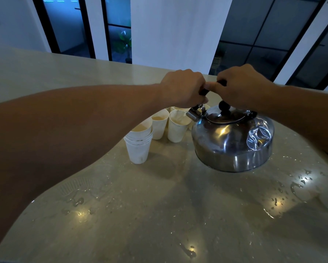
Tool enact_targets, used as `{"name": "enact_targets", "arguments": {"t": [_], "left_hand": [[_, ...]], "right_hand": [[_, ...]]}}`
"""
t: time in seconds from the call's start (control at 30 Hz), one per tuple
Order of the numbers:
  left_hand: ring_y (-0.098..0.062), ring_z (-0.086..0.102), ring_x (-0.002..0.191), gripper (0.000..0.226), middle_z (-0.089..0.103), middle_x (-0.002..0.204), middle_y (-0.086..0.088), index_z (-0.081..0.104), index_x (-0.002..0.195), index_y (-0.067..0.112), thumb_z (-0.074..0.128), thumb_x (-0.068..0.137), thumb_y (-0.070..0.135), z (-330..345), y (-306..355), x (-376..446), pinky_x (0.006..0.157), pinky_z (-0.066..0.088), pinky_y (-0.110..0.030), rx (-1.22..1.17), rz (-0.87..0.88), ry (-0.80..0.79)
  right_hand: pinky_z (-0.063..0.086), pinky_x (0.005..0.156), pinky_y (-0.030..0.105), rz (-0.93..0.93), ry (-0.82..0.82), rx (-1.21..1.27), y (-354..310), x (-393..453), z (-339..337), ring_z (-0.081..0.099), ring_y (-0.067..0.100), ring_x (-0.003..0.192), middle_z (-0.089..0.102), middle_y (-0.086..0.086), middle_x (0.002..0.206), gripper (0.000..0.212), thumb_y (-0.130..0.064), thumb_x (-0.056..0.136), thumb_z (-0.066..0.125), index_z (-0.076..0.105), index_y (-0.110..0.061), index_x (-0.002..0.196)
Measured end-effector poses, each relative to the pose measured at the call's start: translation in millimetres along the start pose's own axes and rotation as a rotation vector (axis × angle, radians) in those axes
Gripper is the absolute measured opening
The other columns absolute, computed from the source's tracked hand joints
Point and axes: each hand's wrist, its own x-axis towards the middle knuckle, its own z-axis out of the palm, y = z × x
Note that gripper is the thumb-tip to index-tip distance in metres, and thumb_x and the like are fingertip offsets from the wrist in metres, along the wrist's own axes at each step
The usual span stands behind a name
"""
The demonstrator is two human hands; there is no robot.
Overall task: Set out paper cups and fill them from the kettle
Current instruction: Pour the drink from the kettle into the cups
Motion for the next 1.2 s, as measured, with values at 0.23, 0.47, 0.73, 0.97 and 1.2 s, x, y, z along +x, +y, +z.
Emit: {"name": "enact_targets", "arguments": {"t": [0.23, 0.47, 0.73, 0.97, 1.2], "left_hand": [[-0.023, 0.059, 0.078, 0.027, 0.060, 0.081, 0.004, 0.058, 0.085, 0.029, 0.060, 0.088, 0.055, -1.4, 1.5, 0.1, 0.065, 0.038, -0.031, 0.007, -0.001, 0.000], [-0.023, 0.059, 0.078, 0.025, 0.058, 0.076, 0.005, 0.057, 0.082, 0.030, 0.060, 0.087, 0.054, -0.7, 2.4, -0.3, 0.065, 0.040, -0.031, 0.000, -0.004, -0.003], [-0.022, 0.058, 0.077, 0.023, 0.058, 0.076, 0.006, 0.056, 0.080, 0.030, 0.059, 0.088, 0.051, -1.3, 4.4, -0.5, 0.061, 0.036, -0.029, 0.008, 0.012, -0.003], [-0.020, 0.053, 0.072, 0.018, 0.054, 0.077, 0.005, 0.053, 0.083, 0.029, 0.060, 0.086, 0.045, -18.2, 16.1, 6.8, 0.054, 0.028, -0.027, 0.079, 0.063, 0.025], [-0.011, 0.043, 0.060, 0.019, 0.049, 0.070, 0.008, 0.054, 0.081, 0.028, 0.062, 0.082, 0.045, -30.2, 51.4, 17.9, 0.051, 0.026, -0.027, 0.083, 0.121, 0.010]], "right_hand": [[0.032, 0.051, 0.032, -0.003, -0.019, -0.019, 2.9, 2.1, 0.3, 0.042, 0.017, 0.054, 0.051, 0.008, 0.063, 0.057, -0.056, 0.099, 0.040, 0.054, -0.008, 0.071], [0.037, 0.055, 0.034, -0.007, -0.014, -0.032, 4.2, 2.1, 3.4, 0.044, 0.018, 0.055, 0.052, 0.009, 0.064, 0.057, -0.058, 0.098, 0.040, 0.052, -0.010, 0.070], [0.034, 0.052, 0.032, 0.008, -0.003, -0.014, 4.9, -0.3, 5.3, 0.045, 0.018, 0.055, 0.051, 0.007, 0.063, 0.055, -0.057, 0.099, 0.040, 0.050, -0.014, 0.068], [0.035, 0.053, 0.032, 0.144, 0.057, 0.133, 16.4, -11.6, 6.9, 0.047, 0.019, 0.062, 0.053, 0.008, 0.070, 0.058, -0.059, 0.099, 0.037, 0.058, -0.009, 0.080], [0.030, 0.051, 0.032, 0.262, 0.057, 0.178, 32.2, -42.6, -15.1, 0.043, 0.019, 0.061, 0.048, 0.009, 0.070, 0.049, -0.041, 0.107, 0.026, 0.051, -0.011, 0.078]]}}
